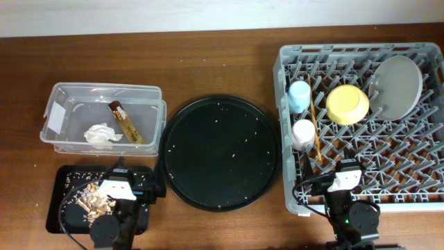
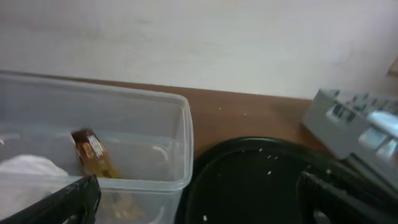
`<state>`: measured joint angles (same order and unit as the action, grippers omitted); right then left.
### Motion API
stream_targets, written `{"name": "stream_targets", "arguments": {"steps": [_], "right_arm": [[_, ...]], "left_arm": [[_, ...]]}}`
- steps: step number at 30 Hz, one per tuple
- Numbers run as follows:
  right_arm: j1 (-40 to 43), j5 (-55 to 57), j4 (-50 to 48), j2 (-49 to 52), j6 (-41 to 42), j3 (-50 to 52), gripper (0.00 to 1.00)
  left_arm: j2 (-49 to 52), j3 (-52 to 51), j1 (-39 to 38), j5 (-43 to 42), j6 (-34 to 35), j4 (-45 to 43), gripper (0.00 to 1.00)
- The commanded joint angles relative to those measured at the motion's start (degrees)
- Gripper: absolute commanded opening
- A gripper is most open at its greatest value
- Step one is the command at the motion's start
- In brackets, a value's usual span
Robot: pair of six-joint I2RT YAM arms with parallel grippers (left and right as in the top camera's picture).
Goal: Sort waste into correct bins and load items into the dishwasher rack
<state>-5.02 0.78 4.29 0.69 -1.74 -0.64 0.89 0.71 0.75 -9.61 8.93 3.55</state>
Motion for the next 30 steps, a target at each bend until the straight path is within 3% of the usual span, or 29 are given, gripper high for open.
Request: {"name": "stream_targets", "arguments": {"steps": [1, 30], "right_arm": [[0.22, -0.09, 0.39, -0.37, 0.02, 0.33, 0.98], [0.22, -0.09, 0.39, -0.37, 0.02, 0.33, 0.98]], "left_arm": [[-0.59, -0.20, -0.26, 0.44, -5.97, 0.35, 0.99], [1.03, -0.20, -0.26, 0.44, -5.97, 0.37, 0.99]]}}
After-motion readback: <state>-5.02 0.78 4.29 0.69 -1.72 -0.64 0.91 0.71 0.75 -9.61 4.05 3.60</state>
